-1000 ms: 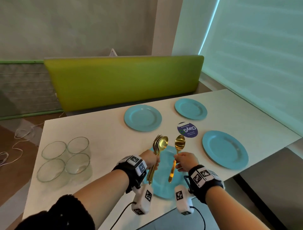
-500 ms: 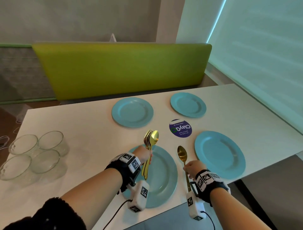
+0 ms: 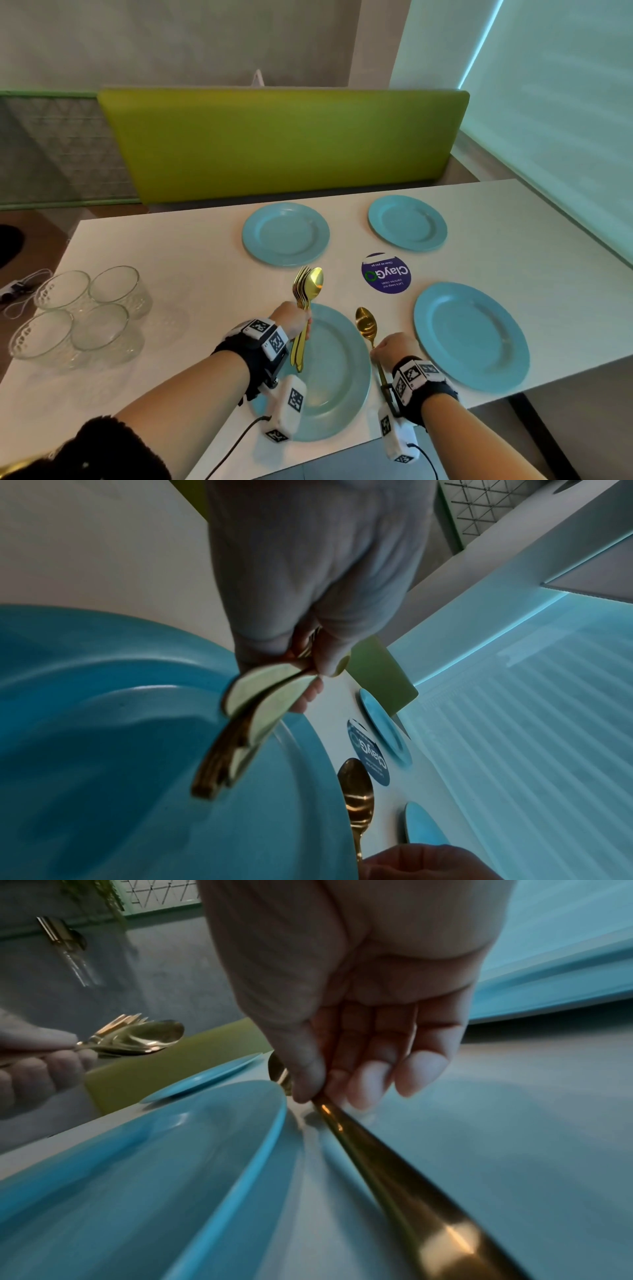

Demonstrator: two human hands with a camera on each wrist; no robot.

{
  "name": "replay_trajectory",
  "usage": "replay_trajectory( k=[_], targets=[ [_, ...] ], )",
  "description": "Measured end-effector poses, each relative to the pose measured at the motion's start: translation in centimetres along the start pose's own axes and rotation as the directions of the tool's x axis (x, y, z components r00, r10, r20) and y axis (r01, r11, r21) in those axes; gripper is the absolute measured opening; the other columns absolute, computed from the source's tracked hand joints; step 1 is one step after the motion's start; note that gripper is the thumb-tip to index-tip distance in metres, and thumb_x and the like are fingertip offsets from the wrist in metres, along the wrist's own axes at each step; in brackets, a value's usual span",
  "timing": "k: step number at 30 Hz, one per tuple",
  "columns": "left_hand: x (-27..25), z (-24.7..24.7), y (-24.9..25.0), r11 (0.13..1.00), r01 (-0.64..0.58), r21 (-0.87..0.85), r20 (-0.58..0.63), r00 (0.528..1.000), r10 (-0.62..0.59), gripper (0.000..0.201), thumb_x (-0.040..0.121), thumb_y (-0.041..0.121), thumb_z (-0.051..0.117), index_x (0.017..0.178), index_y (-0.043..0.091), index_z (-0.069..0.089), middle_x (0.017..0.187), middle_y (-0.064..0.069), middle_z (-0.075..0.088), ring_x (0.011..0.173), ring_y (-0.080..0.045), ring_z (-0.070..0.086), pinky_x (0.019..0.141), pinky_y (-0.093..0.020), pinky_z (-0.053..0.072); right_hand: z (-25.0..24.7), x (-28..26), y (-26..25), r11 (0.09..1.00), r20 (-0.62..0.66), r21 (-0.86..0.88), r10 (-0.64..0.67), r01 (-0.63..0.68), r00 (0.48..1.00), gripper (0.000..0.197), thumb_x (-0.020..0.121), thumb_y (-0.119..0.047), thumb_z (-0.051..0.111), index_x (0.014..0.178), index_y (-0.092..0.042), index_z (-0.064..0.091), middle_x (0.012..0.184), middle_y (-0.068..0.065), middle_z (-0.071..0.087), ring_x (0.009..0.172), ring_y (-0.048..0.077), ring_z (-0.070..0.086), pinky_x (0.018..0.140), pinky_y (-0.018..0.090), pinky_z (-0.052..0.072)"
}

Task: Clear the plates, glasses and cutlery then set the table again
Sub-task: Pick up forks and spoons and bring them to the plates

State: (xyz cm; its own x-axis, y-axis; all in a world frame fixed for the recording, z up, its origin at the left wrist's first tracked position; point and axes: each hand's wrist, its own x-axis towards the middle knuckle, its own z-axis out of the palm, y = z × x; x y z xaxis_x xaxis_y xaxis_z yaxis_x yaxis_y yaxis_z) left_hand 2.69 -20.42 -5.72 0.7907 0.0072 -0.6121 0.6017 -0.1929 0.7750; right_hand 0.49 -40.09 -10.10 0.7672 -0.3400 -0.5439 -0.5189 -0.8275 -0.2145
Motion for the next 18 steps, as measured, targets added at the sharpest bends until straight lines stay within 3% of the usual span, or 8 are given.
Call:
replay_trajectory(
  k=[4, 9, 18],
  targets=[
    [0.0, 0.5, 0.1, 1.000, -0.001, -0.007, -0.005, 1.000, 0.001, 0.034, 0.097, 0.002, 0.041, 0.064, 0.006, 0.046, 0.061, -0.007, 0.045, 0.051, -0.017, 0.043, 0.049, -0.024, 0.040, 0.5, 0.3, -0.2, 0.998, -0.031, -0.053, -0.019, 0.017, 0.999, 0.022, 0.081, -0.025, 0.055, 0.089, -0.012, 0.071, 0.094, 0.005, 0.072, 0.076, 0.020, 0.060, 0.068, 0.024, 0.048],
    [-0.1, 1.1, 0.2, 1.000, -0.015, 0.004, -0.009, 1.000, 0.015, 0.033, 0.097, 0.004, 0.042, 0.065, 0.006, 0.047, 0.062, -0.007, 0.046, 0.051, -0.017, 0.044, 0.048, -0.022, 0.042, 0.6, 0.7, -0.3, 0.993, -0.059, -0.109, -0.047, 0.040, 0.997, 0.018, 0.082, -0.027, 0.053, 0.078, -0.014, 0.064, 0.090, 0.007, 0.069, 0.072, 0.020, 0.054, 0.064, 0.023, 0.042],
    [-0.1, 1.5, -0.1, 1.000, -0.009, -0.020, -0.011, 1.000, 0.009, 0.030, 0.098, 0.004, 0.042, 0.068, 0.008, 0.046, 0.064, -0.006, 0.046, 0.054, -0.016, 0.045, 0.051, -0.024, 0.043, 1.1, 1.2, -0.2, 0.987, -0.077, -0.147, -0.074, 0.062, 0.994, 0.021, 0.084, -0.023, 0.053, 0.089, -0.012, 0.069, 0.097, 0.006, 0.072, 0.072, 0.019, 0.054, 0.063, 0.022, 0.041]
  ],
)
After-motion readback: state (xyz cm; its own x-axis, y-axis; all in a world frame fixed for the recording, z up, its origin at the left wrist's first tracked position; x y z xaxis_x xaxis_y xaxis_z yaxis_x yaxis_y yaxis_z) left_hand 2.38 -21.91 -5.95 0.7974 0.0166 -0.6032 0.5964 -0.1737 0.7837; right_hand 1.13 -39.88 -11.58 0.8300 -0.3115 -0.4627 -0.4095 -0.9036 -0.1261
